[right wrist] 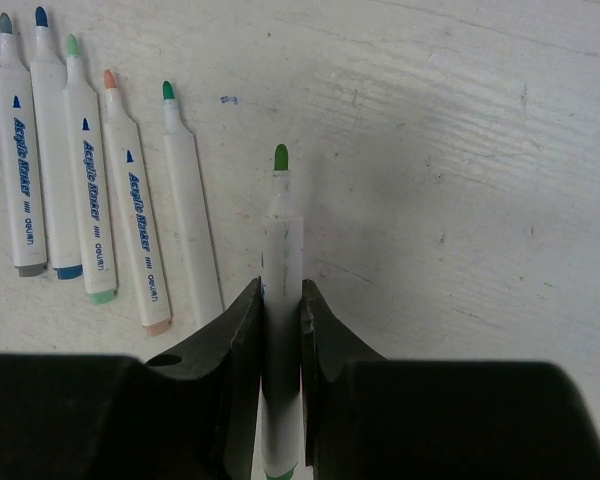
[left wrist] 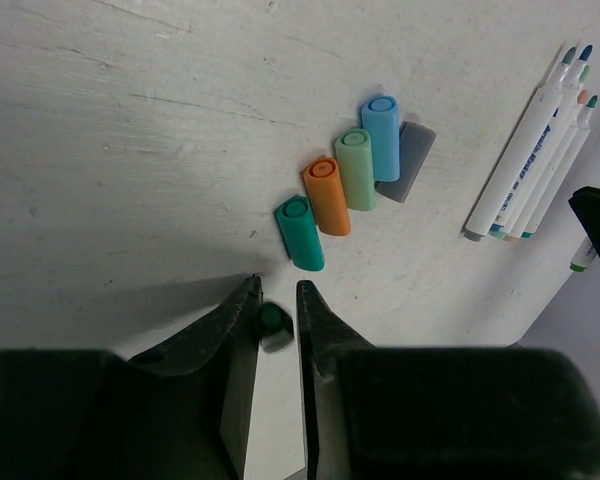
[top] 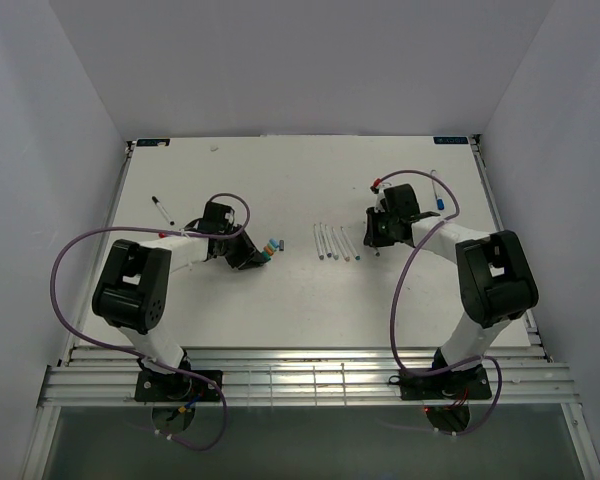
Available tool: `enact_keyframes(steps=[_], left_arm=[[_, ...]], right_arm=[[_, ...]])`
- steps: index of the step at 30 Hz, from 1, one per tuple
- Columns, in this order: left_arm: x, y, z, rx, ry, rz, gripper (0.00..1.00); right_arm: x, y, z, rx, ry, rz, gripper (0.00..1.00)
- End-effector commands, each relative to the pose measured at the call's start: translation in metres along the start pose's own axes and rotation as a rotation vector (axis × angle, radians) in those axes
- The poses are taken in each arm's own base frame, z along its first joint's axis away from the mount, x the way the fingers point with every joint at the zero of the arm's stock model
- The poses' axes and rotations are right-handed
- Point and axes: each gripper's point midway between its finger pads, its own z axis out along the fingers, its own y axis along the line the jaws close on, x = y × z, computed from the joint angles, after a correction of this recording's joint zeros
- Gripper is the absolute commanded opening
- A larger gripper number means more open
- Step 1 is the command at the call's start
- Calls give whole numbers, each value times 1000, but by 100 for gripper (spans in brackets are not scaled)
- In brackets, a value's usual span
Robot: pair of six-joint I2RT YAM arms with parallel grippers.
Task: Open the pen caps
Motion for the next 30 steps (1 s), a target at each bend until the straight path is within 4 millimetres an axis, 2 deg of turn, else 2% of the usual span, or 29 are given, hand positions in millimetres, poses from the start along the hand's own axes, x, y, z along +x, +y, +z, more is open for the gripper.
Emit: enact_keyframes(steps=[1,11,19,22,26,28,30], left_arm=[[-10,-12,-1,25,-28,11,33],[-9,-11,1,24,-21,6,52],[-9,-20,-15,58,-50,15,54],[-10,-28,-27,86,-75,26,56],[-12,-40,-45,116,-107,44,58],[-14,-46,-53,132,-124,54,59],[-14,-49,-58,139,-133,61,60]], right_arm=[[-28,6,2,-35,-68,-22,8],[-28,5,14,-47,-43,-16,8],[-24,6,25,-70,-9,-39,9],[-23,7,27,-82,-3,-46,14],[-19,8,25,-87,3,-46,26],[-17,8,25,-90,7,-44,28],[-15,9,24,-94,6,-46,35]])
